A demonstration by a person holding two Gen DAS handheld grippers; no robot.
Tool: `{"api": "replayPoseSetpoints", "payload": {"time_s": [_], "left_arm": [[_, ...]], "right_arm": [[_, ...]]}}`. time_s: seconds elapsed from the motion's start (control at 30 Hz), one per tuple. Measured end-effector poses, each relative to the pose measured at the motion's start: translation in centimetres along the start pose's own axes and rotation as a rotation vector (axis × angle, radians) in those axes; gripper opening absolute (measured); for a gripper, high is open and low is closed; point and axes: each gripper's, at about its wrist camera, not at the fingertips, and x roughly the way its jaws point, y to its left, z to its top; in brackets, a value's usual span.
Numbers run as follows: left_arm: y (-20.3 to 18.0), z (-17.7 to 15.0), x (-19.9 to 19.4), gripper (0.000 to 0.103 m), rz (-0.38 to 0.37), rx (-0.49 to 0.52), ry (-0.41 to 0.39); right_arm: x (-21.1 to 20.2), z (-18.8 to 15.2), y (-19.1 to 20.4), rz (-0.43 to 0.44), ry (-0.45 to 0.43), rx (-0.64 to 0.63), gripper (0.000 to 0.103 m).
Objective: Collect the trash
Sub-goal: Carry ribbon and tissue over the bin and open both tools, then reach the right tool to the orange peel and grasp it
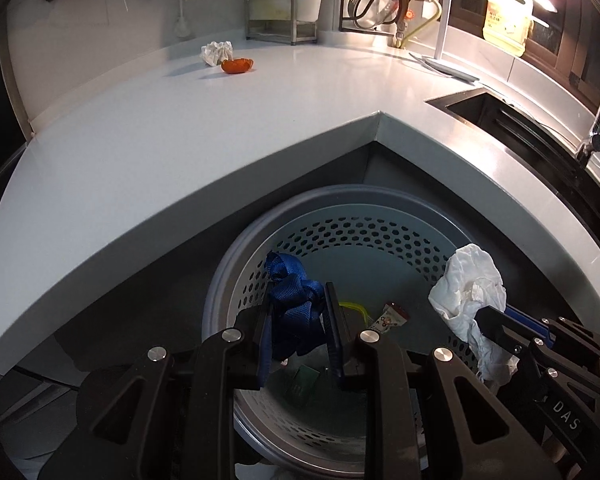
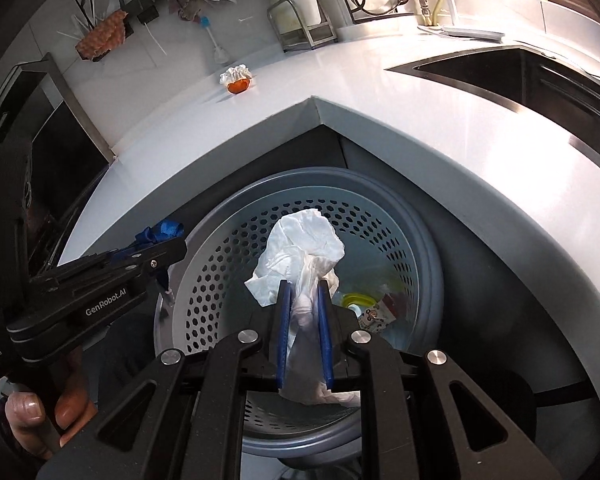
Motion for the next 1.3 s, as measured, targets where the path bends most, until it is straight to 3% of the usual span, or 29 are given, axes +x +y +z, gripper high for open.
{"api": "replayPoseSetpoints", "payload": {"time_s": [0.17, 0.27, 0.33, 0.37, 1.2, 1.3], "left_arm": [[0.2, 0.0, -0.3, 0.026, 0.016, 0.0, -0.011], [0.3, 0.1, -0.5, 0.038, 0.026, -0.001, -0.017], [0.5, 0.0, -0.7, 0.055, 0.025, -0.009, -0.022], [0.6, 0.0, -0.8, 0.059, 0.026, -0.013, -0.027], [1.7, -0.4, -0.6, 0.069, 0.035, -0.038, -0.016], [2.1, -0.3, -0.9, 0.077, 0.023, -0.056, -0.025]], "right_arm": [[-0.2, 0.0, 0.3, -0.01, -0.006, -0.013, 0.016], [-0.3, 0.1, 0.3, 0.0, -0.016, -0.011, 0.026], [-0.4, 0.2, 0.3, -0.006, -0.028, -0.01, 0.035], [-0.5, 0.2, 0.3, -0.007, -0.032, -0.007, 0.038], [-0.1, 0.1, 0.5, 0.0, -0.018, 0.004, 0.043], [-0.1, 0.3, 0.8, 0.005, -0.024, -0.006, 0.048]]}}
